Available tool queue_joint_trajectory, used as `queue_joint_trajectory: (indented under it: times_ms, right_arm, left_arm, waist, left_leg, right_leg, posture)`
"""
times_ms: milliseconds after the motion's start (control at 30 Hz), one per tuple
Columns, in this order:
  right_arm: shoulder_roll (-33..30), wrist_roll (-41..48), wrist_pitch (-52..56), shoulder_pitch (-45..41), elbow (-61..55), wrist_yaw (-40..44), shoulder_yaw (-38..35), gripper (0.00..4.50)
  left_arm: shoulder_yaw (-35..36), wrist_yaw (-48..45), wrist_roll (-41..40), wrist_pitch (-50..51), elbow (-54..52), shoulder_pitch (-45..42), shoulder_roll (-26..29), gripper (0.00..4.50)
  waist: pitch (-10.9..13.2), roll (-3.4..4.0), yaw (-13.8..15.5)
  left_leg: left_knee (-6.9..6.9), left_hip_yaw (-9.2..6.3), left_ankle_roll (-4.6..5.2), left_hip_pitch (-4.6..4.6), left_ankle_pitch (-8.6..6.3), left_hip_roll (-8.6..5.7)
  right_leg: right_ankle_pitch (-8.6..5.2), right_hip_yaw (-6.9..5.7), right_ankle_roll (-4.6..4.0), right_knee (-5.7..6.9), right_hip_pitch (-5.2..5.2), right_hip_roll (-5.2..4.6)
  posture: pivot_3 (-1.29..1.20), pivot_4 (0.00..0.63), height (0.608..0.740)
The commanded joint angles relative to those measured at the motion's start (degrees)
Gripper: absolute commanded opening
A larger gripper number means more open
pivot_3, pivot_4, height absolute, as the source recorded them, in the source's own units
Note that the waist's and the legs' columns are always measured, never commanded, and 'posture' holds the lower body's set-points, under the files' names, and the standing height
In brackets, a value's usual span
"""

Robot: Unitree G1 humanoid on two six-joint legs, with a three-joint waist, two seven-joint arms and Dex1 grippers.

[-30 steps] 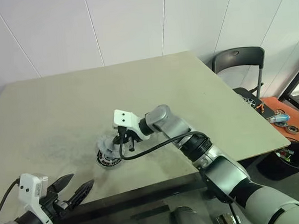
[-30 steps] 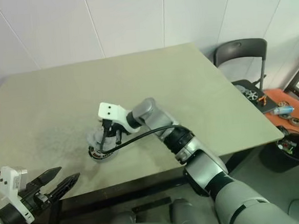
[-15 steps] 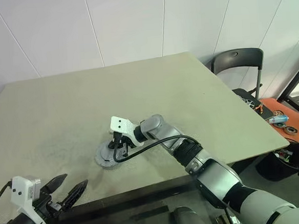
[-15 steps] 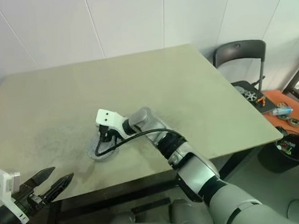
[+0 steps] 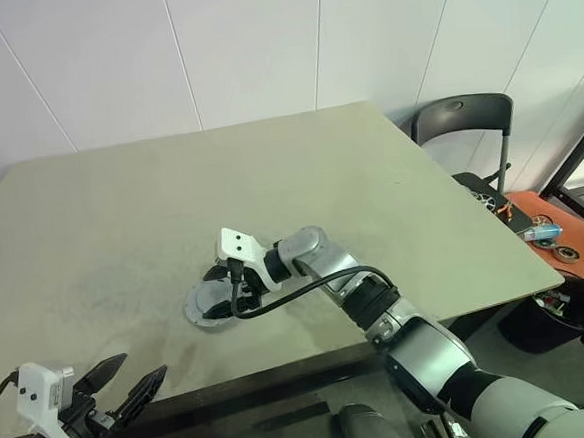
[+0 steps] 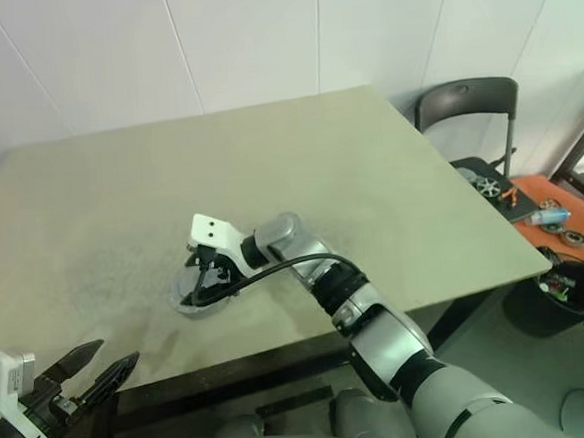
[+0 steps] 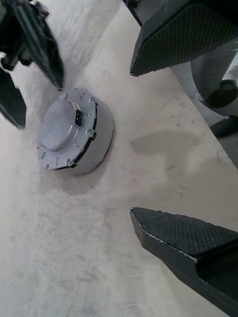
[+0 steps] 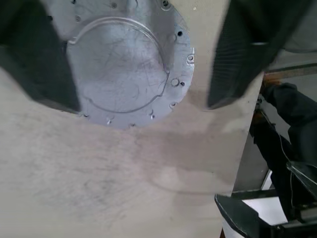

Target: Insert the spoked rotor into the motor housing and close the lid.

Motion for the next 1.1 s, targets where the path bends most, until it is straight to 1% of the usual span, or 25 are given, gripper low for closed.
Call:
queue_joint_trajectory:
  times_ms: [33, 133, 600, 1000, 1100]
  right_arm:
    - [1.5, -0.6, -2.8, -2.5, 2.3, -3.0, -1.4, 4.46]
    - [2.3, -1.4, -4.4, -2.8, 4.8, -5.4, -1.5, 4.46]
    - [3.8, -4.0, -5.2, -1.6, 9.0, -5.4, 0.5, 4.46]
    - [4.0, -4.4, -4.9, -1.6, 9.4, -4.9, 0.3, 4.46]
    - [4.0, -4.3, -4.8, -1.6, 9.3, -5.1, 0.1, 3.90]
  left_arm:
    - [0.0, -0.6, 0.4, -1.6, -0.2, 0.2, -0.3, 4.50]
    - [-0.6, -0.8, 1.0, -2.1, 0.1, 0.2, -0.6, 4.50]
    - [-2.0, -0.6, 2.1, -2.3, 0.3, -1.4, -0.6, 4.50]
    - [-2.4, -0.6, 2.5, -2.8, 0.6, -1.7, -0.8, 4.50]
    - [-2.5, -0.2, 2.5, -2.6, 0.3, -2.1, -0.7, 4.50]
  waist:
    - [0.0, 0.00, 0.0]
    - [0.0, 0.00, 0.0]
    - [0.0, 0.00, 0.0]
    - [0.0, 0.00, 0.0]
    - [0.0, 0.00, 0.0]
  left_leg:
    - [0.00, 0.01, 0.00, 0.00, 0.00, 0.00]
    - [0.00, 0.01, 0.00, 0.00, 0.00, 0.00]
    - [0.00, 0.01, 0.00, 0.02, 0.00, 0.04]
    - [0.00, 0.01, 0.00, 0.03, 0.00, 0.05]
    - [-0.01, 0.01, 0.00, 0.03, 0.00, 0.05]
  right_leg:
    - [0.00, 0.00, 0.00, -0.01, 0.00, 0.00]
    - [0.00, 0.01, 0.00, -0.01, 0.00, 0.00]
    - [0.01, 0.00, -0.01, 0.02, 0.00, 0.03]
    - [0.01, 0.00, -0.01, 0.03, 0.00, 0.04]
    - [0.01, 0.00, -0.01, 0.03, 0.00, 0.04]
  posture:
    - [0.00, 0.000, 0.740]
    - [0.00, 0.000, 0.740]
    - [0.00, 0.000, 0.740]
    - [0.00, 0.000, 0.740]
    - [0.00, 0.000, 0.740]
